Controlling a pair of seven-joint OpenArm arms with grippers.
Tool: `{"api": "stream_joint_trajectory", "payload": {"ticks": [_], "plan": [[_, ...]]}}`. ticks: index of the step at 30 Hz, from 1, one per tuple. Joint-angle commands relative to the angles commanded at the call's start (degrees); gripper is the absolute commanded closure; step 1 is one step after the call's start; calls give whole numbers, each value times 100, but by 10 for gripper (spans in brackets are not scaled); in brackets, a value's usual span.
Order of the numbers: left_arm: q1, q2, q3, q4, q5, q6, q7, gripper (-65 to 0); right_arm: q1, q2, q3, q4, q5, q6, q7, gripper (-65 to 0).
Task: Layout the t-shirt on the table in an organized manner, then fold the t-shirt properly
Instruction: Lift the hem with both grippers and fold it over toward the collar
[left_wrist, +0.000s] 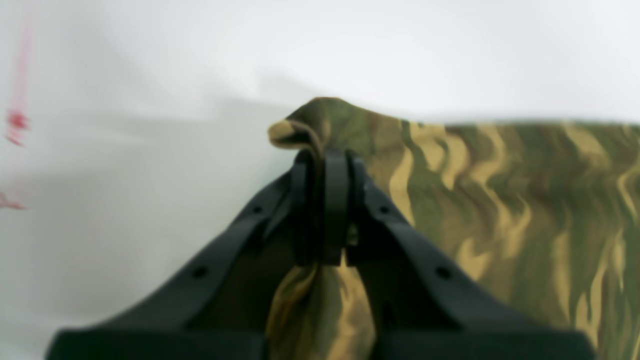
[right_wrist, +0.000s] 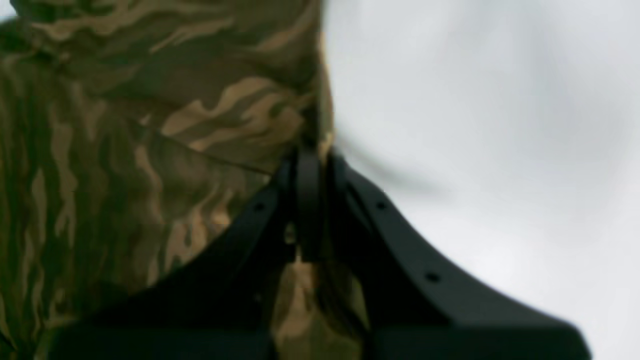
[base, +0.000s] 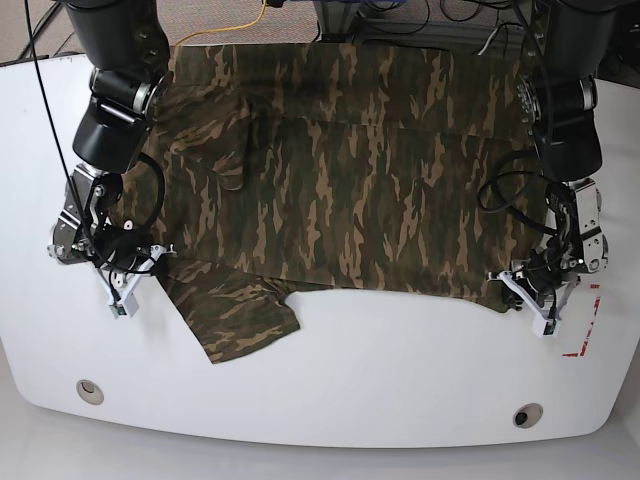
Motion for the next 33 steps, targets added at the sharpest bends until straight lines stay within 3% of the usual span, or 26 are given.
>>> {"api": "stream_joint_trajectory", "payload": {"ticks": [9, 19, 25, 33], "plan": [[369, 0, -9, 1116, 0, -352, 721, -21, -448, -273, 9, 1398, 0, 0, -844, 0], [1029, -9, -466, 2321, 0, -501, 1415, -21, -1169, -501, 18, 3446, 0, 0, -1916, 0], [1521, -35, -501, 2760, 26, -791, 1451, -21, -1530, -545, 18, 4220, 0, 0, -2000, 0], [2268, -123, -501, 3473, 18, -800, 1653, -21, -2180, -563, 18, 4695, 70, 0, -2000, 0]]}}
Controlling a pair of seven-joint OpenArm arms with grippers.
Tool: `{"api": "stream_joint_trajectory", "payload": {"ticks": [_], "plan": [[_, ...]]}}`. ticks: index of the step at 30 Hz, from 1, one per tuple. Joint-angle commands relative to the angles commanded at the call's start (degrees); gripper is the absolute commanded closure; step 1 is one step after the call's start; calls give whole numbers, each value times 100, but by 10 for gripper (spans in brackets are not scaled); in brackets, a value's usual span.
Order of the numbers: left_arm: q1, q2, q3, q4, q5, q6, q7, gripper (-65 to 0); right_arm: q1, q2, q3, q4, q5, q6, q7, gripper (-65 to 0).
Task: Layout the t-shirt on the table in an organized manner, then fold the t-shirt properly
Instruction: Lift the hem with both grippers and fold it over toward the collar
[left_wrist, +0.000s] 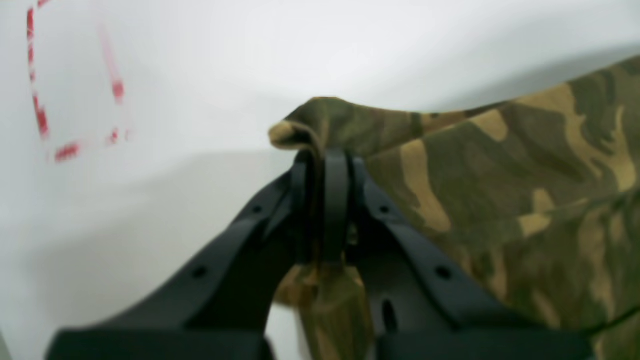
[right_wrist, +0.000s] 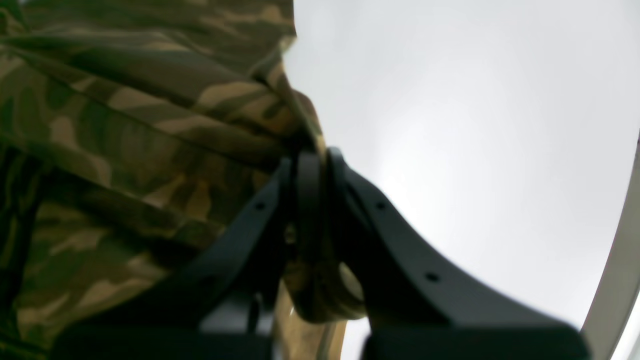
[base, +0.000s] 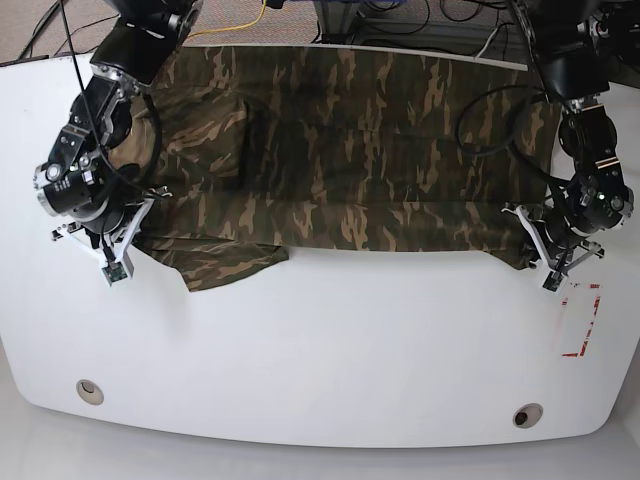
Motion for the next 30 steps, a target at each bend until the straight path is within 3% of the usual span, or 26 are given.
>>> {"api": "stream_joint_trajectory", "payload": {"ticks": [7, 10, 15, 30], "plan": [[387, 18, -273, 501, -9, -18, 519, -22, -554, 26, 18, 9, 598, 0, 0, 0], [536, 18, -369, 589, -9, -53, 554, -22, -747, 26, 132, 9, 756, 0, 0, 0], [747, -9, -396, 633, 9, -347, 563, -22, -1081, 9, 492, 9, 1081, 0, 0, 0], [1240, -88, -404, 897, 9, -347, 624, -22, -1626, 44, 765, 97, 1521, 0, 0, -5]]}}
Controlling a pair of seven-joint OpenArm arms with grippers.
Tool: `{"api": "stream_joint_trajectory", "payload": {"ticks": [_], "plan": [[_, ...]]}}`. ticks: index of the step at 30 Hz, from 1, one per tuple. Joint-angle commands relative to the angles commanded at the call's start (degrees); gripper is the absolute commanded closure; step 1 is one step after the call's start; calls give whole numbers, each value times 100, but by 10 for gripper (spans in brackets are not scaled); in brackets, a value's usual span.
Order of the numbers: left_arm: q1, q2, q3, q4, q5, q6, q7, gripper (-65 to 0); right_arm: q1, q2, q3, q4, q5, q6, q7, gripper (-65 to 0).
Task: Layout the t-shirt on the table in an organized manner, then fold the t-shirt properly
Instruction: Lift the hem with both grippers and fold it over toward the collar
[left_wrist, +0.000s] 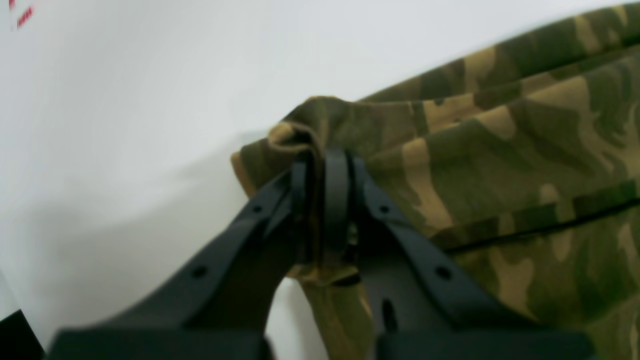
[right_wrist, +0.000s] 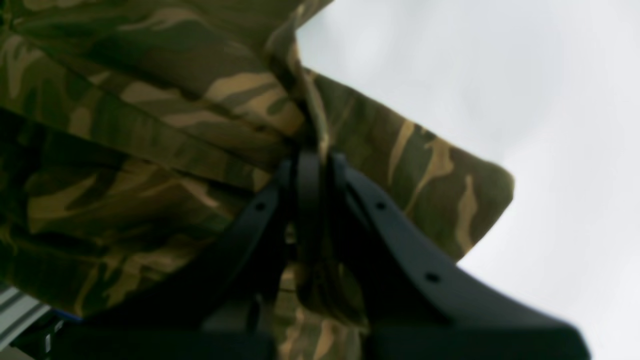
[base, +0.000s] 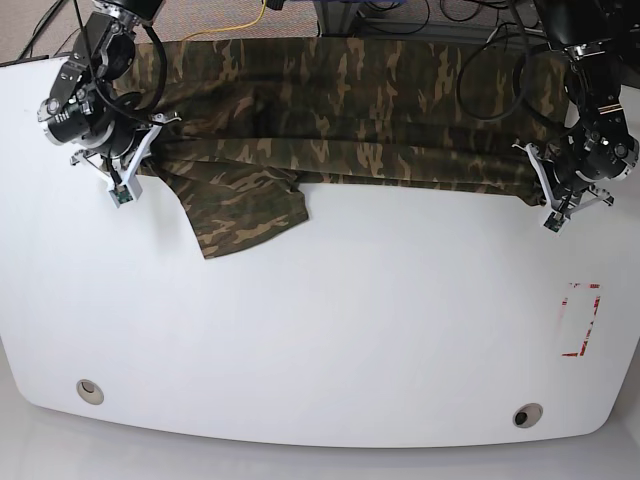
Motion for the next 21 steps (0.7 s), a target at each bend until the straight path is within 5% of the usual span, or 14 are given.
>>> {"api": "stream_joint_trajectory", "payload": {"ticks": [21], "plan": [[404, 0, 0, 246, 0, 0, 211, -22, -211, -35, 9, 9, 18, 0, 0, -21]]}}
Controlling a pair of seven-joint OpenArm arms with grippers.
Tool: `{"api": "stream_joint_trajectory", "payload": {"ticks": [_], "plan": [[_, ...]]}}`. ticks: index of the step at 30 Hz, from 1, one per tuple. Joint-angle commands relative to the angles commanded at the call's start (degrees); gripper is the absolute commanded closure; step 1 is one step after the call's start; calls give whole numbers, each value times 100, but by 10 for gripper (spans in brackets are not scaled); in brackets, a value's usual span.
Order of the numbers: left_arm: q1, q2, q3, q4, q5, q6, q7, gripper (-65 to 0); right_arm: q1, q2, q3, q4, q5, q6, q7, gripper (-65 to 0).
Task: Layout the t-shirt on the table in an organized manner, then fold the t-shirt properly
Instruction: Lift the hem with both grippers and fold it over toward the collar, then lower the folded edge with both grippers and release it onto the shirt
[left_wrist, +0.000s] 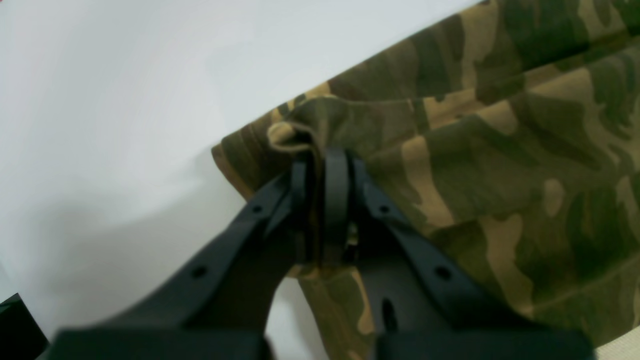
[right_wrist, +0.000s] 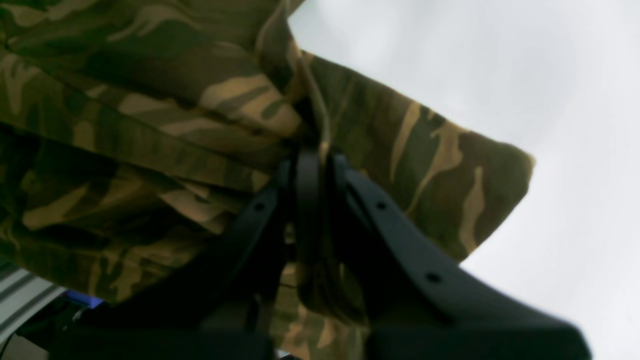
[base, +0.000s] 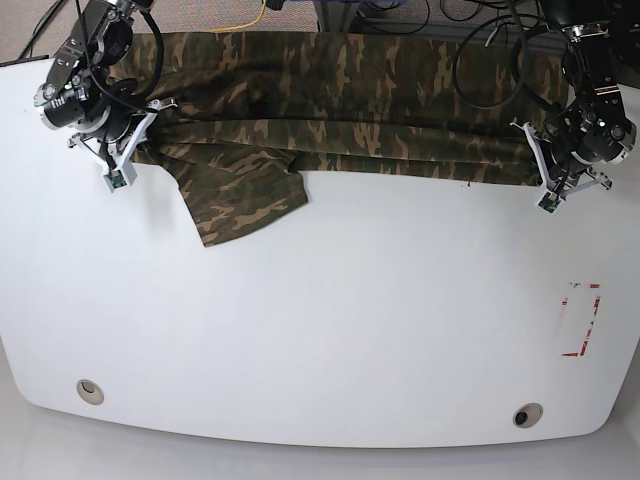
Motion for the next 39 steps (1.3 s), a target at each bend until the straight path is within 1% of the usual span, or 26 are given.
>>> {"api": "stream_joint_trajectory", "payload": {"ticks": [6, 10, 11, 13, 16, 18, 22, 24, 28, 30, 32, 36, 39], "plan": [[18, 0, 0, -18, 9, 0, 18, -24, -35, 0, 0, 0, 0, 0, 0, -25], [18, 0, 0, -26, 9, 0, 255, -24, -70, 9, 0, 0, -9, 0, 0, -29], [18, 0, 9, -26, 9, 0, 308, -24, -88, 9, 0, -9, -9, 0, 0, -33], [18, 0, 18, -26, 9, 0, 369, -26, -176, 9, 0, -9, -9, 0, 0, -63], [18, 0, 35, -26, 9, 0, 422, -76, -229, 9, 0, -9, 0, 0, 0, -162], [18, 0, 35, -26, 9, 0, 466, -140, -255, 0, 0, -9, 9, 0, 0, -239], [18, 0, 35, -26, 9, 0, 527, -300, -255, 0, 0, -9, 26, 0, 0, -409], [18, 0, 35, -18, 9, 0, 527, -346, -255, 0, 0, 9, 26, 0, 0, -468], [0, -9, 26, 0, 9, 0, 527, -354, -246, 9, 0, 18, 26, 0, 0, -568], [-9, -9, 26, 0, 0, 0, 536, -354, -237, 18, 0, 44, 44, 0, 0, -585], [-18, -9, 18, 88, 0, 0, 536, -356, -237, 26, 9, 132, 158, 0, 0, -582], [9, -9, -35, 466, -26, 0, 545, -357, -211, 44, 62, 149, 826, 0, 0, -563], [0, 9, -88, 721, -35, 0, 677, -357, -185, 9, 229, 114, 1415, 0, 0, -523]]}}
